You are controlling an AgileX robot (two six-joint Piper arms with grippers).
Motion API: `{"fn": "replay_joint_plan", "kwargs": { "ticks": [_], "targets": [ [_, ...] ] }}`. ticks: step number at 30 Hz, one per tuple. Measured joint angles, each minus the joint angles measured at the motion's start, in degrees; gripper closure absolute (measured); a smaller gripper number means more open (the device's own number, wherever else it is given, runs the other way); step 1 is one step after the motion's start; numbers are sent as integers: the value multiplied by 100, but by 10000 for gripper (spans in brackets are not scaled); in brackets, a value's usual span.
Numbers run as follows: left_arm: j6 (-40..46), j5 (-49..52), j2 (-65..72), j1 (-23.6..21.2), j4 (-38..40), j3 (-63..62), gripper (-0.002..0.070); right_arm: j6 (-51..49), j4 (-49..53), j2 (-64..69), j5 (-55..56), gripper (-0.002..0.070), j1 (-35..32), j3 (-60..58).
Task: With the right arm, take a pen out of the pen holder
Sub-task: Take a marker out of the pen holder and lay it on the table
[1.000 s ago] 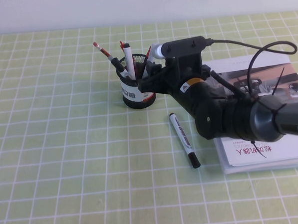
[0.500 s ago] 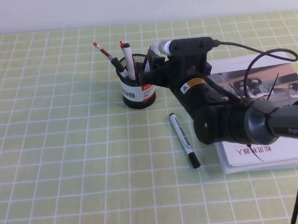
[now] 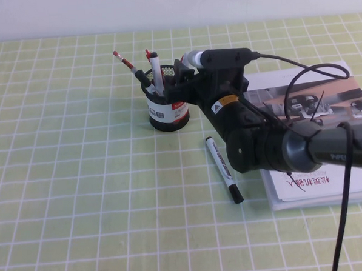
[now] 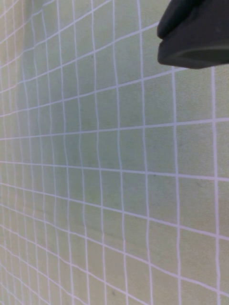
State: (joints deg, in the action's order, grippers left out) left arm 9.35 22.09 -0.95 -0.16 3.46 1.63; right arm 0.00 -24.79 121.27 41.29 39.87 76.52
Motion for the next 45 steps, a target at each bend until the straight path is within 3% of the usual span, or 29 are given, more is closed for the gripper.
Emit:
{"fn": "replay_joint_plan", "kwargs": {
  "ticks": [21, 38, 45],
  "targets": [
    [0, 0, 0, 0, 0, 0, 681, 0, -10, 421, -376, 337, -97, 660],
    [0, 0, 0, 0, 0, 0, 681, 0, -32, 421, -401, 556, -97, 660],
    [0, 0, 0, 0, 0, 0, 681, 0, -67, 421, -401, 577, -97, 660]
  ]
}}
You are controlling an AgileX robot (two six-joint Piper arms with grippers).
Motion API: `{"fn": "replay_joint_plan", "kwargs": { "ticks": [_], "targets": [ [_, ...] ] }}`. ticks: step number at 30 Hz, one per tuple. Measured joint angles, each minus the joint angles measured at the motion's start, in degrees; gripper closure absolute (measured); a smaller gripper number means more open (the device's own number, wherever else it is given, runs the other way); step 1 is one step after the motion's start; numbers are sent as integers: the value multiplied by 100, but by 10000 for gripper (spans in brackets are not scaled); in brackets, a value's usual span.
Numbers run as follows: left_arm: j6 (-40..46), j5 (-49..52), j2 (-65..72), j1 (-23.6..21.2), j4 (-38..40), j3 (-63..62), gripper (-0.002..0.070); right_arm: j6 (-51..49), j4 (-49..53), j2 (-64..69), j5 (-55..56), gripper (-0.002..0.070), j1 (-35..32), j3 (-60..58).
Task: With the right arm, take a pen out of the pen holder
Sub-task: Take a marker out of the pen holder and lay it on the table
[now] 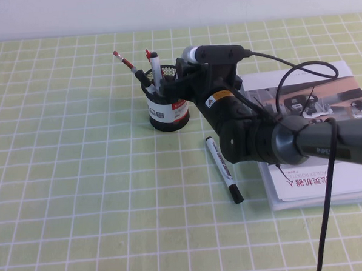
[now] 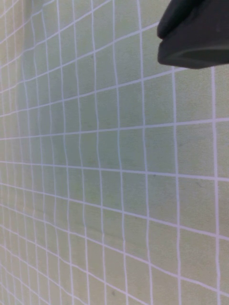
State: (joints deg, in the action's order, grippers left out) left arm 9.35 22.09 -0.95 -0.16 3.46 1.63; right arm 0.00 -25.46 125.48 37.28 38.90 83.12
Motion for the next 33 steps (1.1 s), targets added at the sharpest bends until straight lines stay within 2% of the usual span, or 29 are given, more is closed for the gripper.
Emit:
{"fn": "replay_joint_plan", "kwargs": {
  "ticks": [11, 22, 27, 33],
  "targets": [
    [0, 0, 0, 0, 0, 0, 681, 52, -12, -134, -158, 577, 0, 0],
    [0, 0, 0, 0, 0, 0, 681, 490, 223, -988, -688, 577, 0, 0],
    [0, 0, 0, 0, 0, 0, 681, 1033, 264, -1571, -1293, 577, 0, 0],
    [0, 0, 0, 0, 0, 0, 681, 1739, 381, -2385, -2518, 578, 0, 0]
  ]
}}
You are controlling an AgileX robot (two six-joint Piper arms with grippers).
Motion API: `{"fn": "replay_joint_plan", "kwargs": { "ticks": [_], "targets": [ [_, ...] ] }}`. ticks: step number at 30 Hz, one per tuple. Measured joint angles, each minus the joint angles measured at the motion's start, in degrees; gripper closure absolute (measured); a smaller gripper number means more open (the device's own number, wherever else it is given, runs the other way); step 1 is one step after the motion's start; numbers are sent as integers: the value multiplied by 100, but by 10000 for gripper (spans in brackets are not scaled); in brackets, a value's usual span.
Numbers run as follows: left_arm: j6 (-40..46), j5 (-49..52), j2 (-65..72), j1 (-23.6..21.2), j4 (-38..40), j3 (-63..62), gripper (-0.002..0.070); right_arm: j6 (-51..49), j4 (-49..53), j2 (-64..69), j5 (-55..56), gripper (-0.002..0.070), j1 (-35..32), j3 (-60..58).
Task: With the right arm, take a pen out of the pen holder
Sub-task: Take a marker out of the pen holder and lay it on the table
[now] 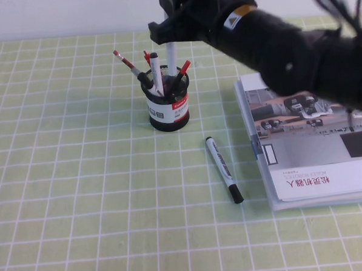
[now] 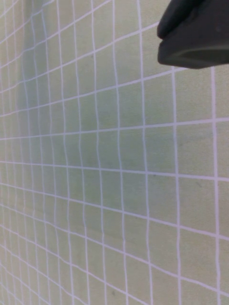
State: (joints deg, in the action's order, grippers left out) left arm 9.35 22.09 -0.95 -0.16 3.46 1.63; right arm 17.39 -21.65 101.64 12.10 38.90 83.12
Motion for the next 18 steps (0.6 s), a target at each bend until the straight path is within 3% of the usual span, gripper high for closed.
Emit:
{"fn": "replay_joint_plan", "kwargs": {
  "ticks": [7, 18],
  "targets": [
    [0, 0, 0, 0, 0, 0, 681, 61, 417, -724, -1907, 578, -49, 0],
    [0, 0, 0, 0, 0, 0, 681, -2026, 1127, -723, -5051, 578, -434, 0]
  ]
}}
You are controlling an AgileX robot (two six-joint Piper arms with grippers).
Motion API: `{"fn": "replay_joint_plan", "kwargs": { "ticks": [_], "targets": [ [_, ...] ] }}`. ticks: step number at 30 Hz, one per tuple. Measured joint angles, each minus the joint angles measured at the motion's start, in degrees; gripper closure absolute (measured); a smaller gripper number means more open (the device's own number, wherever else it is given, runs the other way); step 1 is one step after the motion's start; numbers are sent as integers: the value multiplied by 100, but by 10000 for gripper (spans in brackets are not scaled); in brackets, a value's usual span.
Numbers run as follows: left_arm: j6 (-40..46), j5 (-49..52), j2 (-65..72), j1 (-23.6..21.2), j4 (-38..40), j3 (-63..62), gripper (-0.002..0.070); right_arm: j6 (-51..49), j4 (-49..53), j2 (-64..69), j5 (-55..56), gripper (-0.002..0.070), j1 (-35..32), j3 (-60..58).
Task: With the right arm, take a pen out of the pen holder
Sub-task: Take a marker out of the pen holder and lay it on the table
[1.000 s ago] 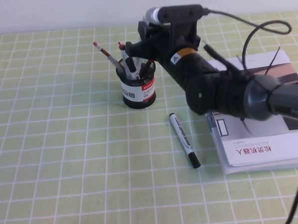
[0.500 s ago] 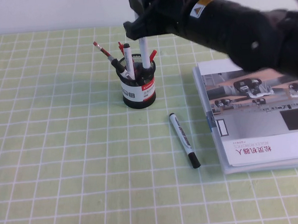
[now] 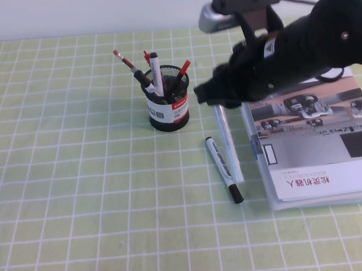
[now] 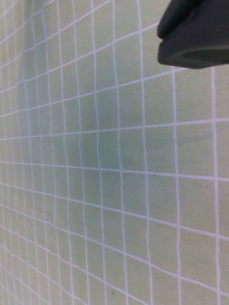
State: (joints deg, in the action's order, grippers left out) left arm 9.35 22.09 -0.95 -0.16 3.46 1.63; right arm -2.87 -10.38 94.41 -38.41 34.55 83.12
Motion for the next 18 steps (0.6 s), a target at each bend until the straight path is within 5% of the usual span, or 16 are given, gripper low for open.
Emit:
{"fn": "replay_joint_plan", "kwargs": {
  "ticks": [18],
  "targets": [
    [0, 0, 0, 0, 0, 0, 681, -154, 125, 2028, -1395, 578, -421, 1345]
  ]
}}
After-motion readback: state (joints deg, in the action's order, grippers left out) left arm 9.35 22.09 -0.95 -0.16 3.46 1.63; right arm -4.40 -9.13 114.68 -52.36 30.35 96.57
